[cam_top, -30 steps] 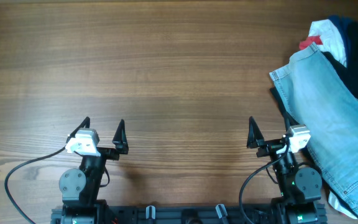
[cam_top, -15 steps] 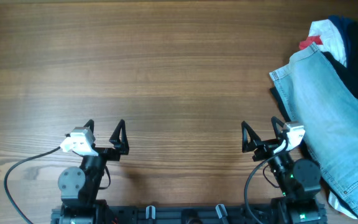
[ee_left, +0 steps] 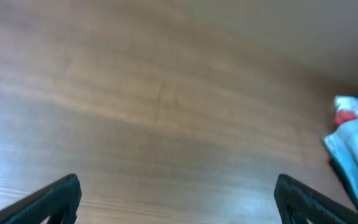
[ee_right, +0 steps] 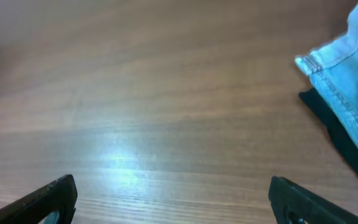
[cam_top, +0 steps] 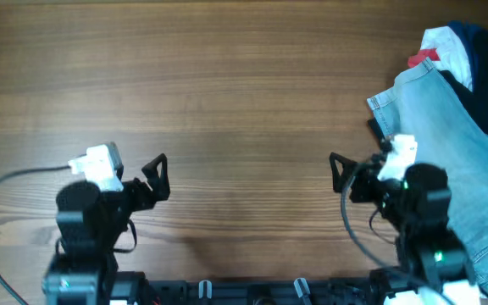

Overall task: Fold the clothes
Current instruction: 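Reach the right gripper into the clothes pile and grasp the denim shorts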

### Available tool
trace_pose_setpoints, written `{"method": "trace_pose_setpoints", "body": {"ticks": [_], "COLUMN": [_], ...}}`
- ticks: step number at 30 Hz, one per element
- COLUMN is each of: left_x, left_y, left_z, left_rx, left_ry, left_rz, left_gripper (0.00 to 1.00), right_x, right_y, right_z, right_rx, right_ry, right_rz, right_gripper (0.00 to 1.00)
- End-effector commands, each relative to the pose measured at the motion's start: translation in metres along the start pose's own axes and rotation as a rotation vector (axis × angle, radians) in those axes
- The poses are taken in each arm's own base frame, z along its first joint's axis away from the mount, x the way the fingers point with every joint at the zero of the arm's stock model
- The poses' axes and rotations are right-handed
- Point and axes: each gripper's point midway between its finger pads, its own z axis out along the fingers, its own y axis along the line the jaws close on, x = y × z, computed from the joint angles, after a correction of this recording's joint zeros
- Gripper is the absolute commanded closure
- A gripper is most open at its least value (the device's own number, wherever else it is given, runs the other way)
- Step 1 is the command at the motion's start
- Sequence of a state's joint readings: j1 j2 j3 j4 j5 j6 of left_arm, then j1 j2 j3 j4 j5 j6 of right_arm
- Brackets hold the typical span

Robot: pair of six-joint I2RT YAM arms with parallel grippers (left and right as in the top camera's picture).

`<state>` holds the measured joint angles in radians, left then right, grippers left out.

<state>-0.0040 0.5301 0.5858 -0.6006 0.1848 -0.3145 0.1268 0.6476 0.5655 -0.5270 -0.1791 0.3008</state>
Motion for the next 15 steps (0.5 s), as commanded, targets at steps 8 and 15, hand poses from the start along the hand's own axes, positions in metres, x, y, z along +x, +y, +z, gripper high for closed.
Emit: {"method": "trace_pose_setpoints", "body": {"ticks": [8, 15], "left_x": [-0.007, -0.002], "left_y": [0.0, 0.003], "left_z": [0.012, 0.017], "left_rx": [-0.115, -0.128], "left_ry": [0.295, 0.326], "left_rz": [-0.073, -0.08], "left_gripper": [0.0, 0.0], "right_x": [-0.026, -0.006], "right_y": [-0.026, -0.132], "right_z": [0.036, 0.029], "right_rx": [0.217, 0.749], "right_ry": [0.309, 0.38], "right_rz": [-0.111, 0.101], "right_gripper": [0.0, 0.0]}}
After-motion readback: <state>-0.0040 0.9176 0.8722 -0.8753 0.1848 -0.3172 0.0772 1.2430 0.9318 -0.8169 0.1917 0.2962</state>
